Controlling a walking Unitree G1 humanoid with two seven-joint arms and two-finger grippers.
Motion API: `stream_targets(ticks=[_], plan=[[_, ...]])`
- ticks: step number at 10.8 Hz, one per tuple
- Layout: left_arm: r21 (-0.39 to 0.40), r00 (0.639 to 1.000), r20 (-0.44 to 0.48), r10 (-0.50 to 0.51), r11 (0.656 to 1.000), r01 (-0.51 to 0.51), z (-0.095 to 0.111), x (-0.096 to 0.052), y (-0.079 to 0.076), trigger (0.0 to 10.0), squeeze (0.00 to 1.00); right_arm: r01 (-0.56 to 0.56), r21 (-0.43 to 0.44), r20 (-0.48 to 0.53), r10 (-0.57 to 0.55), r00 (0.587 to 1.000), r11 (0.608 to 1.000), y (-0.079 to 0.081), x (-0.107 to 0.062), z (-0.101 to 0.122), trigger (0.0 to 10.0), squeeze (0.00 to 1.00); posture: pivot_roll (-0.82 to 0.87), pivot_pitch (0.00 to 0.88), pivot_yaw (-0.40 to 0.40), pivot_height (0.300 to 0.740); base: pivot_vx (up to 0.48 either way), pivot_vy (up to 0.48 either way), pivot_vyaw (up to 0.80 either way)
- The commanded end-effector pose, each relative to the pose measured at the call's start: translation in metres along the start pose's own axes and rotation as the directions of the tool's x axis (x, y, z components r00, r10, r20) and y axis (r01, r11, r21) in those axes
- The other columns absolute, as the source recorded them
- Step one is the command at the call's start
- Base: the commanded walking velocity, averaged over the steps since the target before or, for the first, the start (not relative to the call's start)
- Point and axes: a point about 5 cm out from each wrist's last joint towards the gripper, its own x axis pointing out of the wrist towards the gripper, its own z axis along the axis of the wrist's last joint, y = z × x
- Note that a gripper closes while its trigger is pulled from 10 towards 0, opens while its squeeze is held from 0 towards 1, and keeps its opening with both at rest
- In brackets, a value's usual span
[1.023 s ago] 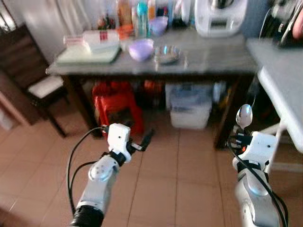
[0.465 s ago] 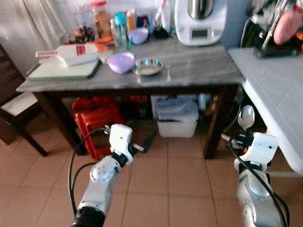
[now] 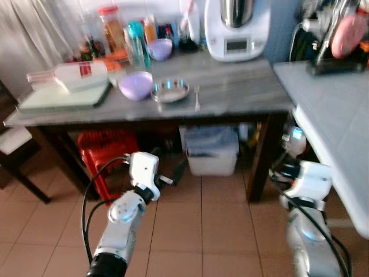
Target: Setting the table
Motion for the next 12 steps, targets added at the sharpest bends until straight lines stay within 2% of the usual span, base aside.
stream_targets(ticks=[1, 6, 8, 12], plan=[[0.027, 0.999, -0.005, 0.033, 0.999, -0.033, 0.0014, -0.0053, 0.0129, 10.0, 0.0, -0.036, 0.013, 0.029, 0.036, 0.999, 0.999, 0.0133, 0.0016, 0.0065, 10.0, 0.0, 0.03, 0.0, 0.086, 0.74, 0.33, 0.0, 0.0], [0.02, 1.0, -0.01, 0.024, 1.0, -0.024, -0.0013, -0.0065, 0.0081, 10.0, 0.0, -0.041, 0.003, 0.028, 0.041, 0.999, 0.999, 0.0135, 0.0011, 0.0063, 10.0, 0.0, 0.03, 0.0, 0.082, 0.74, 0.322, 0.0, 0.0], [0.021, 1.0, -0.011, 0.025, 0.999, -0.024, -0.0009, -0.0062, 0.0087, 10.0, 0.0, -0.046, 0.005, 0.032, 0.046, 0.998, 0.999, 0.0144, 0.0015, 0.0067, 10.0, 0.0, 0.03, 0.0, 0.083, 0.74, 0.317, 0.0, 0.53], [0.023, 1.0, -0.016, 0.018, 1.0, -0.018, -0.0011, -0.0066, 0.0085, 10.0, 0.0, -0.041, 0.011, 0.025, 0.04, 0.999, 0.999, 0.0159, 0.0006, 0.0045, 10.0, 0.0, 0.04, 0.0, 0.09, 0.74, 0.315, 0.0, 0.0]])
